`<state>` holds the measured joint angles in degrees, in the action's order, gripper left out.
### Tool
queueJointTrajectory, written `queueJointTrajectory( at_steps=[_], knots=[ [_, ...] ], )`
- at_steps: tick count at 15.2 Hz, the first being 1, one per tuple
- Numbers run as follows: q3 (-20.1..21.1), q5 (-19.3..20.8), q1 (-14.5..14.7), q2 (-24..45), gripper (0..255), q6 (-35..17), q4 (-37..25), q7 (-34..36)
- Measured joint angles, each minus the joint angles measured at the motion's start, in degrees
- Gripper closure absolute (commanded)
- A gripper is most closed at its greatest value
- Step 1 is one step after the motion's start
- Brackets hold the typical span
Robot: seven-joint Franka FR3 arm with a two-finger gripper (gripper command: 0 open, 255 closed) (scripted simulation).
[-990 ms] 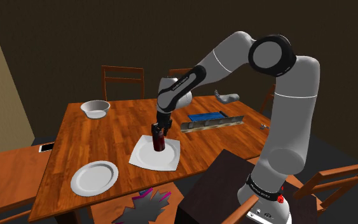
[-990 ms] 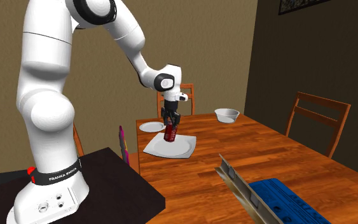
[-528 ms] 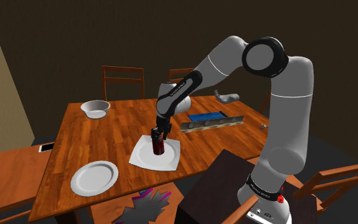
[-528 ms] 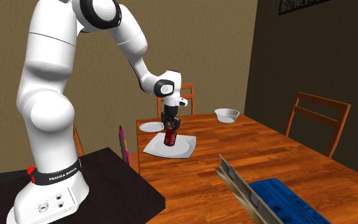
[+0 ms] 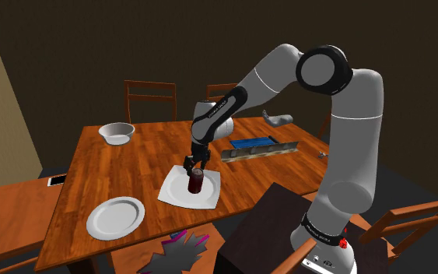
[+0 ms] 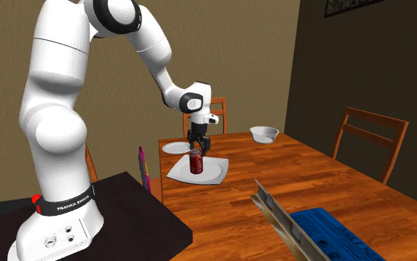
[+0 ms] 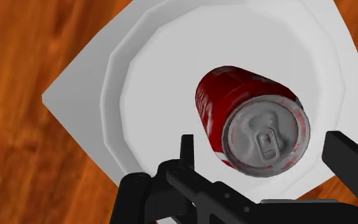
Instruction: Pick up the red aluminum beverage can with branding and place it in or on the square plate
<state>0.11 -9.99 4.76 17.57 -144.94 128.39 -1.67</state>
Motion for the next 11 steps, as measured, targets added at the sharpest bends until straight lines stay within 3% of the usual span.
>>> queueJointTrajectory(
  at_steps=[3, 7, 11],
  knots=[
    [0.0, 0.0, 0.0, 0.0, 0, 0.0, 0.0, 0.0],
    [-0.5, 0.9, -0.2, -5.0, 0, 4.9, 0.0, 0.5],
    [-0.6, 1.1, -0.2, -5.6, 0, 6.3, -0.7, 0.7]
  ],
)
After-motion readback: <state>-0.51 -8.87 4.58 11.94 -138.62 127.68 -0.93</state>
